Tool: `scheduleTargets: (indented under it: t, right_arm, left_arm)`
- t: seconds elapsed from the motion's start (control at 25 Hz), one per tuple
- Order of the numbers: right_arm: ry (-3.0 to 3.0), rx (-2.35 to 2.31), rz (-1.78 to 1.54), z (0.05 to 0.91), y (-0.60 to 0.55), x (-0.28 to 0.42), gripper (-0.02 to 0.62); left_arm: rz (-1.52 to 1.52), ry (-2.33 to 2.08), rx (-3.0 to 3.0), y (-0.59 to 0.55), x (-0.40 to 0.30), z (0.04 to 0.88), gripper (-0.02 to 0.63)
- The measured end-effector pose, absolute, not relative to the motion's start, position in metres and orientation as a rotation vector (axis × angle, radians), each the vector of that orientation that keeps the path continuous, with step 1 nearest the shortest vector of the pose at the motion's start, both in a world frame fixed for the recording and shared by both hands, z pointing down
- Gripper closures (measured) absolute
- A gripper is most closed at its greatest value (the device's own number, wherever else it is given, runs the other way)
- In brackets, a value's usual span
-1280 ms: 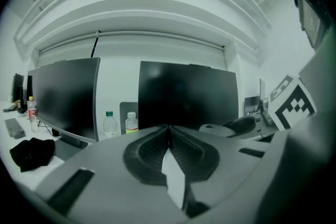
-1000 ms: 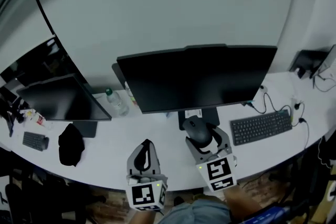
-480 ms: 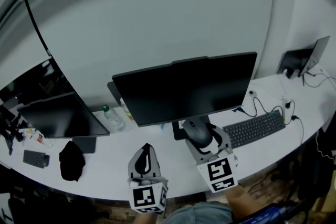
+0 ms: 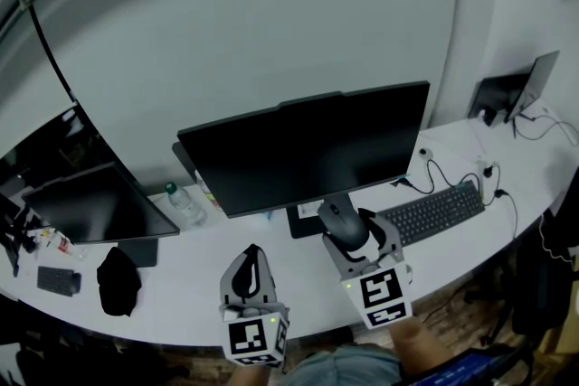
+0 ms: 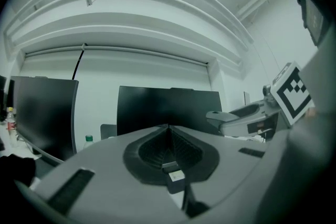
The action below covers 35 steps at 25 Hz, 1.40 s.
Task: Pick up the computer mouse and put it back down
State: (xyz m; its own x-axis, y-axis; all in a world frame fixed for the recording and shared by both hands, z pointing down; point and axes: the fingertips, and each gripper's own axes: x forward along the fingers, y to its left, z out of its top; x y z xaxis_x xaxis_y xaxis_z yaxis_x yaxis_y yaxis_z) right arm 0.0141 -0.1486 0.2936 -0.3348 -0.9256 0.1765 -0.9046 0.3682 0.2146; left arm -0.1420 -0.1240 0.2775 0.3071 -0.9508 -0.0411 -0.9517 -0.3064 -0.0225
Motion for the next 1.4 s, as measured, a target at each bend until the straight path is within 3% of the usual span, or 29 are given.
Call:
scheduleTargets:
  t: [0.68,1.4]
  right_arm:
    - [-2.291,1.667,0.04,0.338,-0.142,0.056,0.293]
    - [-2.208,1.586,0.32,0.434,-0.162,0.069,0.293]
  left_arm:
    - [-0.053,1.762,-2.603,-0.131,-0.098,0.298,0.598]
    - [-0.289,1.841,-2.661,-0.164,-0.096,0.358,0.598]
